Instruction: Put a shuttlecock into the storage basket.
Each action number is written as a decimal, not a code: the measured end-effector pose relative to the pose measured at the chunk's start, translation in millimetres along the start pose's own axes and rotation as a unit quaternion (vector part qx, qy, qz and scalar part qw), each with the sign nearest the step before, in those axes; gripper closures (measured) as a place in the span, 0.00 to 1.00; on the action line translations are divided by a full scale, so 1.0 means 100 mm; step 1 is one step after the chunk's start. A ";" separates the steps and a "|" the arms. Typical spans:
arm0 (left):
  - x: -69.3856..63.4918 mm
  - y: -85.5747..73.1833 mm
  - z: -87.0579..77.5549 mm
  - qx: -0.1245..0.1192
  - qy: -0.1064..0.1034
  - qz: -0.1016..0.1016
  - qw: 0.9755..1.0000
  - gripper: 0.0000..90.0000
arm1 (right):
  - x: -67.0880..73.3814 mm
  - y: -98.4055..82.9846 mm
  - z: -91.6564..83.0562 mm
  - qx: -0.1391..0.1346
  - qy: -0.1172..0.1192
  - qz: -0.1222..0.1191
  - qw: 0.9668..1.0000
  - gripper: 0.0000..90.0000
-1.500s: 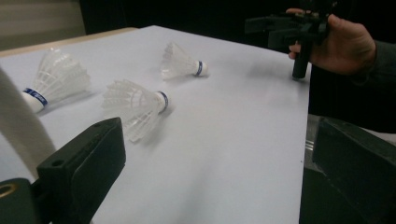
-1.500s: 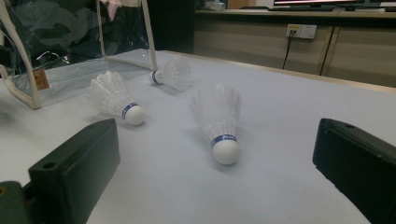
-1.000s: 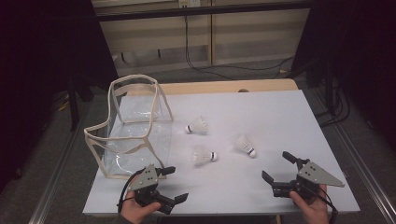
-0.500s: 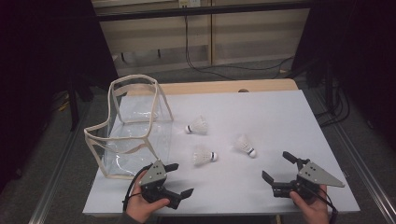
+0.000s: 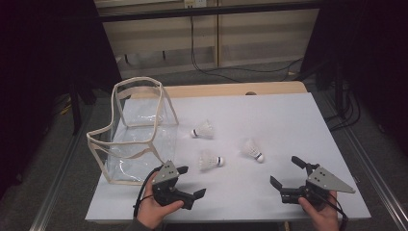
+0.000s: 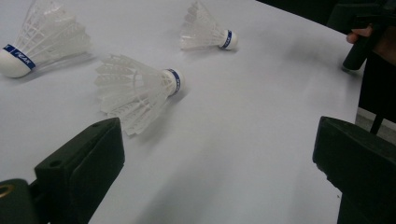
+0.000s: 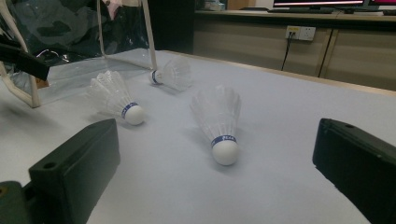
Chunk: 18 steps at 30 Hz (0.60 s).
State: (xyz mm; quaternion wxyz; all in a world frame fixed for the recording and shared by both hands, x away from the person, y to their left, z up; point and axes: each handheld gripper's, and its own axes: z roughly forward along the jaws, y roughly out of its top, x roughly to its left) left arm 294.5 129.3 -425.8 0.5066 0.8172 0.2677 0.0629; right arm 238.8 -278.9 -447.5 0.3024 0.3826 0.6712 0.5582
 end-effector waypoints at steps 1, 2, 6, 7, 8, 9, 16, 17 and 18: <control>0.00 0.00 0.00 0.000 0.000 0.000 1.000 0.02 | 0.00 0.00 0.00 0.000 0.000 0.000 1.000 0.01; -0.01 0.00 0.00 0.002 0.002 -0.004 1.000 0.02 | 0.00 0.00 0.00 0.000 0.000 0.002 1.000 0.01; -0.04 -0.01 0.01 0.005 -0.005 0.001 1.000 0.04 | 0.00 0.01 -0.01 -0.002 0.000 0.002 1.000 0.01; -0.04 -0.01 0.01 0.005 -0.005 0.001 1.000 0.04 | 0.00 0.01 -0.01 -0.002 0.000 0.002 1.000 0.01; -0.06 0.00 0.02 0.010 -0.009 0.001 1.000 0.05 | -0.01 0.00 -0.01 -0.002 0.001 0.001 1.000 0.01; -0.06 0.00 0.02 0.010 -0.009 0.001 1.000 0.05 | -0.01 0.00 -0.01 -0.002 0.001 0.001 1.000 0.01; -0.12 0.02 0.14 0.015 0.003 -0.005 1.000 0.05 | 0.00 0.01 0.00 -0.002 0.000 0.001 1.000 0.01; -0.12 0.02 0.14 0.015 0.003 -0.005 1.000 0.05 | 0.00 0.01 0.00 -0.002 0.000 0.001 1.000 0.01; -0.12 0.03 0.16 0.018 0.007 -0.005 1.000 0.05 | 0.00 0.01 0.00 -0.002 0.000 0.001 1.000 0.01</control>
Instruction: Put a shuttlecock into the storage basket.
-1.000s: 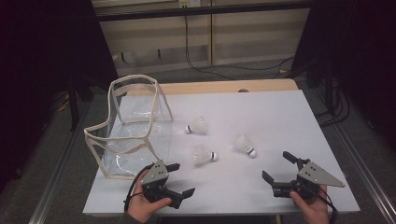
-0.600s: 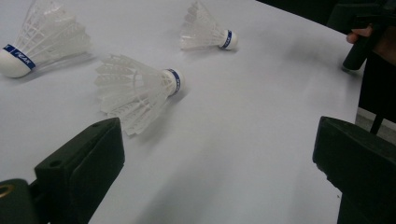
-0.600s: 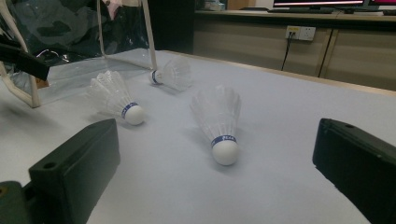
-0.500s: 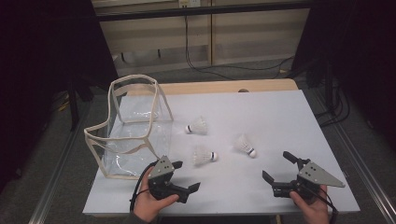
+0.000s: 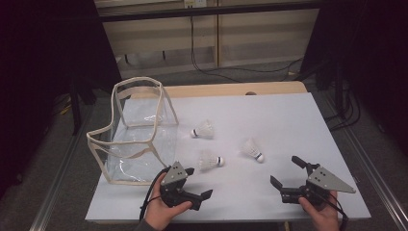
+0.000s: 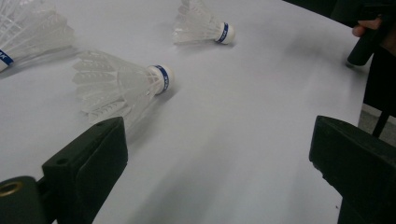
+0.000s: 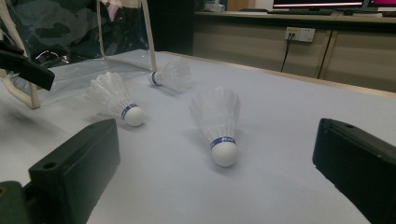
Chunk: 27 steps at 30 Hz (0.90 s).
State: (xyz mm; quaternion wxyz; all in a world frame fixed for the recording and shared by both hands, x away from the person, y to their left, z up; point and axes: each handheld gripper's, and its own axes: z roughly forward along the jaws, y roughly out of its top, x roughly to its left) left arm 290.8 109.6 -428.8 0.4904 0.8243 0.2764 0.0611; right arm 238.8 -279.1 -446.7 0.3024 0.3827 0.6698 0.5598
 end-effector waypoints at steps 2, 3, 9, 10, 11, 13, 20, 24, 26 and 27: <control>-0.01 0.00 0.03 0.001 0.006 -0.004 1.000 0.05 | 0.00 0.00 0.00 0.000 -0.001 0.000 1.000 0.01; -0.01 0.01 0.04 0.005 0.011 -0.005 1.000 0.05 | 0.00 0.00 0.00 0.000 -0.001 -0.002 1.000 0.01; -0.04 0.04 0.11 0.008 0.035 -0.010 0.999 0.04 | -0.01 0.00 0.00 -0.001 -0.001 -0.002 1.000 0.01; -0.04 0.05 0.13 0.013 0.040 -0.011 0.999 0.04 | -0.01 0.00 0.00 0.000 -0.001 -0.002 1.000 0.01; -0.04 0.05 0.13 0.013 0.040 -0.011 0.999 0.04 | 0.00 0.00 0.00 -0.001 0.000 -0.001 1.000 0.01; -0.04 0.06 0.16 0.018 0.048 -0.015 0.999 0.04 | 0.00 0.00 0.00 0.000 -0.001 -0.001 1.000 0.01; -0.04 0.11 0.23 0.024 0.071 -0.030 0.997 0.04 | -0.01 0.00 0.00 -0.002 -0.001 -0.001 1.000 0.01; -0.03 0.12 0.27 0.031 0.083 -0.029 0.996 0.04 | -0.01 0.00 0.00 -0.002 0.000 -0.001 1.000 0.01; -0.01 0.13 0.29 0.037 0.090 -0.027 0.995 0.04 | -0.01 0.00 0.00 -0.002 -0.001 -0.001 1.000 0.01; -0.01 0.13 0.31 0.037 0.094 -0.031 0.994 0.04 | -0.01 0.00 0.00 -0.002 -0.001 -0.001 1.000 0.01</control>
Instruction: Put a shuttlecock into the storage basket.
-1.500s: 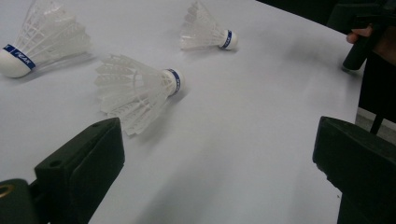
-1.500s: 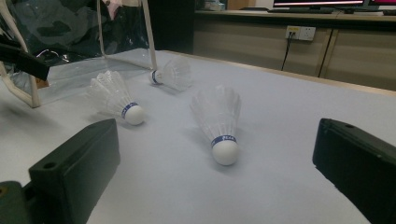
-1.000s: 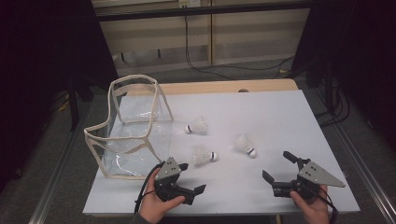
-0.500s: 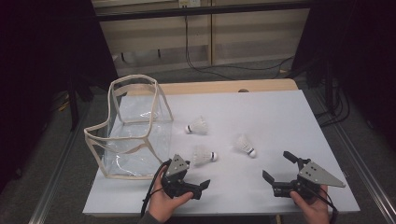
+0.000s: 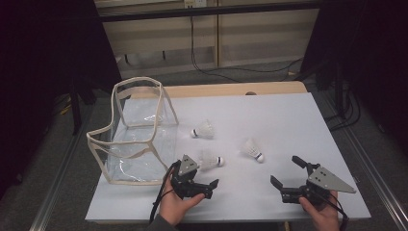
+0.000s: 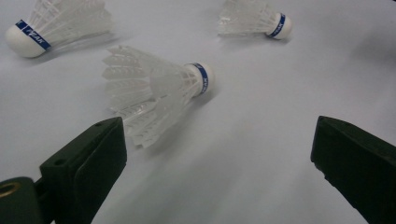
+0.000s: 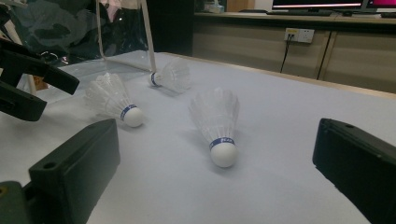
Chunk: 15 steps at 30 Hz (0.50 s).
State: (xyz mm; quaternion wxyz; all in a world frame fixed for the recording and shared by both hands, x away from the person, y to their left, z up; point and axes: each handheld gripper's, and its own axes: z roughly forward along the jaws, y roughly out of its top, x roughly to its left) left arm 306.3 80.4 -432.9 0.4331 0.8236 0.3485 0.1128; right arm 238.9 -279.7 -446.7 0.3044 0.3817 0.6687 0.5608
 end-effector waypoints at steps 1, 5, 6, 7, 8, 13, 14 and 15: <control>0.00 0.00 0.01 0.001 0.002 -0.003 1.000 0.04 | 0.00 0.00 0.00 0.000 0.000 0.000 1.000 0.01; 0.02 0.02 0.05 0.004 0.011 -0.002 1.000 0.06 | 0.00 0.00 0.00 0.001 0.001 0.000 1.000 0.01; 0.02 0.02 0.06 0.003 0.014 0.001 1.000 0.06 | 0.01 0.00 0.00 0.001 0.001 0.001 1.000 0.01; 0.02 0.02 0.07 0.004 0.013 0.001 1.000 0.06 | 0.00 0.00 0.00 0.000 0.001 -0.002 1.000 0.01; 0.02 0.03 0.08 0.005 0.011 0.002 1.000 0.06 | 0.00 0.00 0.00 0.000 0.001 -0.002 1.000 0.01; 0.04 0.07 0.13 0.010 0.017 0.007 1.000 0.08 | 0.00 0.01 0.00 -0.001 0.001 -0.002 1.000 0.01; 0.05 0.08 0.16 0.011 0.018 0.006 1.000 0.08 | 0.00 0.01 0.00 -0.001 0.001 -0.002 1.000 0.01; 0.05 0.08 0.16 0.011 0.018 0.006 1.000 0.10 | 0.00 0.01 0.00 -0.001 0.001 -0.002 1.000 0.01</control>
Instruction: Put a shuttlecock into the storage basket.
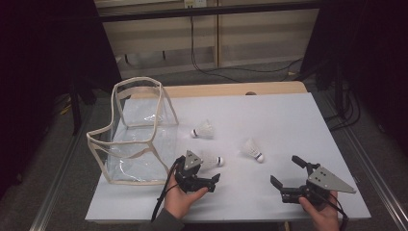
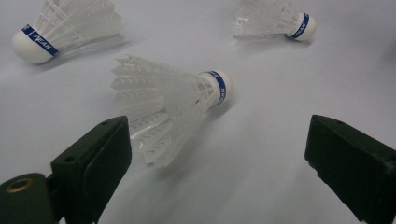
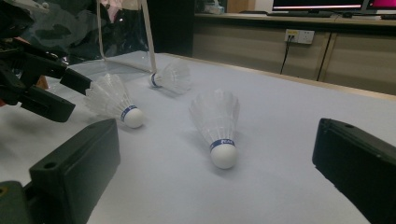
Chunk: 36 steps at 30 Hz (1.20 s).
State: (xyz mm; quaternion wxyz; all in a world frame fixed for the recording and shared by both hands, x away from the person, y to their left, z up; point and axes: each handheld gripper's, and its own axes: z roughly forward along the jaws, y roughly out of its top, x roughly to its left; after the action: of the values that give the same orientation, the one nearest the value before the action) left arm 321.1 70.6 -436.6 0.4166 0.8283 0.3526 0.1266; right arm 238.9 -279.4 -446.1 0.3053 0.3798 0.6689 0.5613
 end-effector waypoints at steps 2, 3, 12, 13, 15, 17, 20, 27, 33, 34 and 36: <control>0.00 0.02 0.04 0.006 0.000 -0.007 1.000 0.10 | 0.00 0.00 0.00 0.000 0.000 0.001 1.000 0.01; 0.00 0.02 0.04 0.006 0.000 -0.007 1.000 0.11 | 0.00 0.00 0.00 0.000 0.000 0.001 1.000 0.01; 0.07 0.05 0.14 0.006 -0.006 -0.021 1.000 0.15 | -0.01 0.00 0.00 -0.002 0.000 0.001 1.000 0.01; 0.07 0.06 0.17 0.003 -0.006 -0.023 1.000 0.16 | -0.01 0.00 0.00 -0.002 -0.001 -0.001 1.000 0.01; 0.07 0.06 0.18 0.004 -0.008 -0.023 1.000 0.17 | -0.01 0.00 0.00 -0.002 0.000 -0.001 1.000 0.01; 0.07 0.07 0.20 0.006 -0.011 -0.022 1.000 0.18 | 0.00 0.00 0.00 -0.003 -0.001 0.000 1.000 0.01; 0.08 0.08 0.22 0.006 -0.015 -0.022 1.000 0.20 | -0.01 0.00 0.00 -0.003 -0.001 -0.001 1.000 0.01; 0.10 0.09 0.27 0.008 -0.017 -0.032 0.999 0.25 | -0.01 0.00 0.00 -0.003 -0.001 -0.001 1.000 0.01; 0.12 0.09 0.29 0.019 -0.019 -0.022 0.999 0.31 | -0.01 0.01 -0.01 -0.004 -0.002 -0.002 1.000 0.01; 0.12 0.09 0.29 0.019 -0.019 -0.022 0.999 0.32 | -0.01 0.01 -0.01 -0.004 -0.002 -0.002 1.000 0.01; 0.14 0.09 0.30 0.017 -0.021 -0.019 0.999 0.33 | -0.01 0.01 -0.01 -0.004 -0.002 -0.001 1.000 0.01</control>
State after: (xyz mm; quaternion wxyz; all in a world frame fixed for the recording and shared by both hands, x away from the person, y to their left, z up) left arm 350.0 58.6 -449.3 0.4124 0.8309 0.3614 0.0948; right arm 238.6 -280.2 -445.1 0.3086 0.3786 0.6665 0.5632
